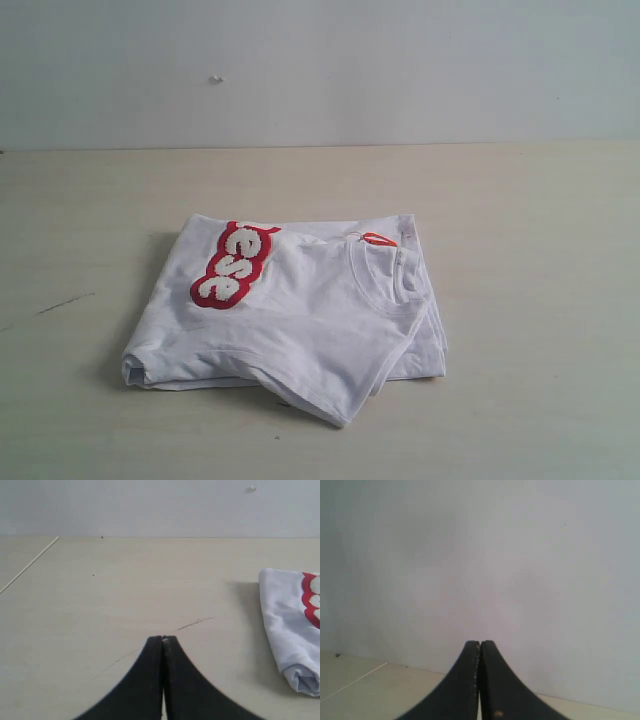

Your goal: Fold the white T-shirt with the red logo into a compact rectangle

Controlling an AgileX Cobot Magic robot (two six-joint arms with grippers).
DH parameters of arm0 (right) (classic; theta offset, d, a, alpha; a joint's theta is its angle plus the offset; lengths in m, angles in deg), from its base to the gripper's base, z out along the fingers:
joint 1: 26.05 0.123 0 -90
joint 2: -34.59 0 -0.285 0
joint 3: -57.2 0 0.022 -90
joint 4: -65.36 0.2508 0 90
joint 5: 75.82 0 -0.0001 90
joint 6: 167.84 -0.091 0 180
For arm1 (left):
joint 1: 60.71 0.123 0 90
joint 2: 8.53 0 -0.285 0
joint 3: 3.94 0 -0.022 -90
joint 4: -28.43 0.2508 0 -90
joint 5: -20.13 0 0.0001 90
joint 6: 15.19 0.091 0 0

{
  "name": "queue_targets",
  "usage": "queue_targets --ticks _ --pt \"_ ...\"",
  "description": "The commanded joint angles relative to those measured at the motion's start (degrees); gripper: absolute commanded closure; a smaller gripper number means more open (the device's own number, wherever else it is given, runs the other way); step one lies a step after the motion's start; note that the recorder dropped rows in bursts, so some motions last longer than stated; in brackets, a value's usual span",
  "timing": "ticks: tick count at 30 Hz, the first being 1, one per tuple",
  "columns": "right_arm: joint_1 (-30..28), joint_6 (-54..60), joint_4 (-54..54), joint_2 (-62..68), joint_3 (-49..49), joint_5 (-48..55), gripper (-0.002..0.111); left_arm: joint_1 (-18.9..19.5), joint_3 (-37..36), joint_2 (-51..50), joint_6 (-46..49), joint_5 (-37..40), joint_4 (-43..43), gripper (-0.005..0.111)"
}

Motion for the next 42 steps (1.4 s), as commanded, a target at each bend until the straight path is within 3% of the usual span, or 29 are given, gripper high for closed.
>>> queue_targets --ticks 1,6,10,13,18,26,37,42 --pt "0.04 0.11 0.03 -0.19 0.26 -0.23 0.108 -0.44 0.03 0.30 -0.43 -0.25 -0.01 0.107" --pt "0.04 2.29 -0.16 -0.19 0.65 -2.75 0.108 -0.44 0.03 0.30 -0.43 -0.25 -0.01 0.107" --pt "-1.08 2.48 -0.36 -2.34 4.33 -19.06 0.108 -0.44 0.03 0.30 -0.43 -0.25 -0.01 0.107" --pt "-4.38 1.89 -0.86 -5.97 7.76 -24.82 0.108 -0.44 0.03 0.30 -0.43 -0.25 -0.01 0.107" --pt "-7.63 0.35 -9.28 -10.29 11.17 -26.97 0.108 -0.44 0.03 0.30 -0.43 -0.25 -0.01 0.107" --pt "-7.75 -14.44 -31.25 -10.92 17.32 -36.33 0.108 -0.44 0.03 0.30 -0.43 0.44 0.01 0.107" --pt "-14.65 -14.85 -31.27 -10.92 32.17 -40.07 0.108 -0.44 0.03 0.30 -0.43 1.03 0.01 0.107" --pt "-14.65 -15.08 -30.81 -10.92 41.35 -41.11 0.108 -0.44 0.03 0.30 -0.43 1.03 0.01 0.107"
